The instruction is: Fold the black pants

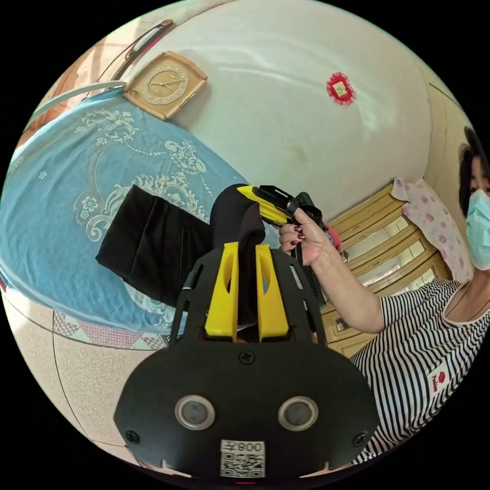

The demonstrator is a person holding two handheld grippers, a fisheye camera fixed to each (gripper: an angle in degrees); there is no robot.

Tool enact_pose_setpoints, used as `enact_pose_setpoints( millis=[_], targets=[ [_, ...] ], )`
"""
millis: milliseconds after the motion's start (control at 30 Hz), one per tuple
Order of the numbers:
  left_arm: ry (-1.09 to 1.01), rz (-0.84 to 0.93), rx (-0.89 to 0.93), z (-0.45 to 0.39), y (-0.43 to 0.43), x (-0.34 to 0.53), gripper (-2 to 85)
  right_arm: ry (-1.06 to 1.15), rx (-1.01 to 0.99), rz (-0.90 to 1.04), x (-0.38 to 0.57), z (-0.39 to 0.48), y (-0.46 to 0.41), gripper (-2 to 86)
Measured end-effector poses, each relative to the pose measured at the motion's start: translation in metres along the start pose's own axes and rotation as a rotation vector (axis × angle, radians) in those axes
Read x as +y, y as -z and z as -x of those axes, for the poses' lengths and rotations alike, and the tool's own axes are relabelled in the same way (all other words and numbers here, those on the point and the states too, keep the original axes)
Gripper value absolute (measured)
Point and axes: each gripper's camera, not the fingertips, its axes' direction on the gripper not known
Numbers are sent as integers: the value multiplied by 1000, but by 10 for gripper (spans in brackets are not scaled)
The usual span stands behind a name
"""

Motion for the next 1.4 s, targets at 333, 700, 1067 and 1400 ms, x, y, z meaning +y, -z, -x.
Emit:
enact_pose_setpoints(
  millis=[333, 700, 1067, 1400],
  targets=[
    [225, -43, -40, 161, 11, 56, 70, -33, 105, 129, -62, 37, -130, 56],
    [349, -184, -92, 216, 24, 111, 63, 84, -62, 157, -89, 73, -163, 41],
    [16, 155, -487, 154, -83, 50, 2, 280, 288, 338, -87, 109, -238, 3],
    [-117, 128, -501, 102, -124, 24, 1, 451, 302, 162, -63, 136, -177, 1]
  ],
)
